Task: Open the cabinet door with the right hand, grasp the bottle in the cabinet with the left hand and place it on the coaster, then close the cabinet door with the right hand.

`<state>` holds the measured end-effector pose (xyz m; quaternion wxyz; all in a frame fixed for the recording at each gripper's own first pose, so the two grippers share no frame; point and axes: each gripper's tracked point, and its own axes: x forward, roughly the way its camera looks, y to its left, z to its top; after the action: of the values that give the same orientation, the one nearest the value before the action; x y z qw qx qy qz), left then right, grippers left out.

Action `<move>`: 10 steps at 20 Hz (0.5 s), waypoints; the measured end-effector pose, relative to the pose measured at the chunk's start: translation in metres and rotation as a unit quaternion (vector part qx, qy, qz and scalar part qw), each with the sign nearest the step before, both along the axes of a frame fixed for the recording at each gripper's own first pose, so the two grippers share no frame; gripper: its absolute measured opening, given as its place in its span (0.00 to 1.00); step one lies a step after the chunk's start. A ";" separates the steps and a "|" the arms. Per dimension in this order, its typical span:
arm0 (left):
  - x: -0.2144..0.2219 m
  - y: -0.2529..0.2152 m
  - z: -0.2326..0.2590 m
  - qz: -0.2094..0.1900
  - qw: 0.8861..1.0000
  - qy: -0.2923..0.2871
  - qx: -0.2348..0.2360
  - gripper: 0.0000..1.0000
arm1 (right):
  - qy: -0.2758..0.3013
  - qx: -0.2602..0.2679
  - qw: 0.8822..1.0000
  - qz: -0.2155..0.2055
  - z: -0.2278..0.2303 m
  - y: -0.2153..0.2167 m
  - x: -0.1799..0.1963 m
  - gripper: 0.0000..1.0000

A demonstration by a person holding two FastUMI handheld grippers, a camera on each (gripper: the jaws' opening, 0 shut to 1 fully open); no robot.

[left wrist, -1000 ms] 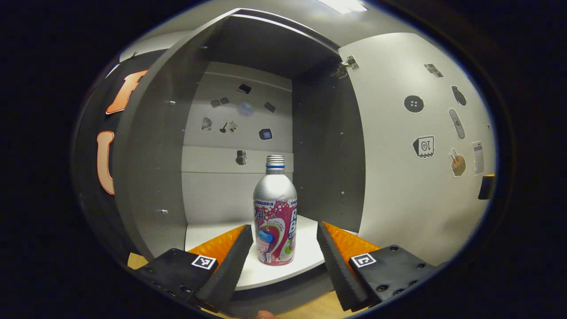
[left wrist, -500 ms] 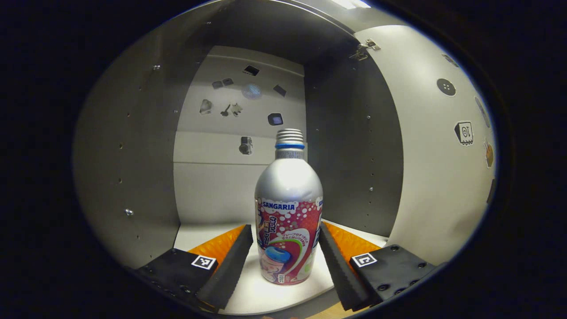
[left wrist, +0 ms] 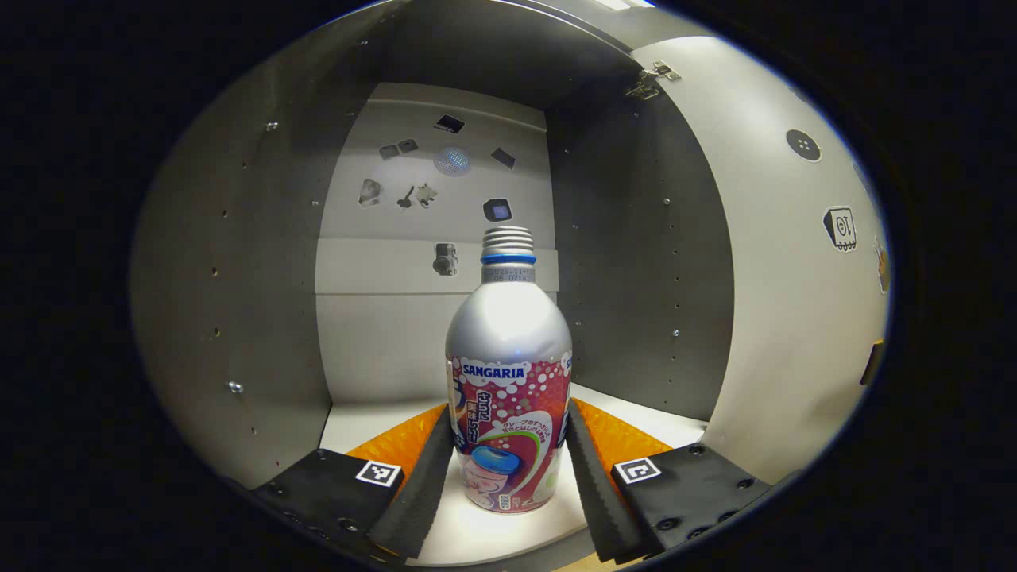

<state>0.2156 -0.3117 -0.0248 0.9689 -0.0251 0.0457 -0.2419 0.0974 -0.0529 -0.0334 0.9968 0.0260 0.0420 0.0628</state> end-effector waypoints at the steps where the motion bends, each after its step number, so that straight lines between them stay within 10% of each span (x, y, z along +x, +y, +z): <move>1: -0.002 0.002 0.002 0.002 1.000 -0.002 -0.001 0.82 | -0.002 -0.002 1.000 0.002 0.001 0.000 -0.001 0.94; 10: -0.054 0.018 0.037 0.029 0.998 -0.052 -0.013 0.81 | -0.014 0.006 0.999 0.029 0.011 -0.007 -0.029 0.94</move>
<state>0.1615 -0.2933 0.0120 0.9762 -0.0262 -0.0090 -0.2152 0.0683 -0.0600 -0.0223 0.9949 0.0298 0.0288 0.0918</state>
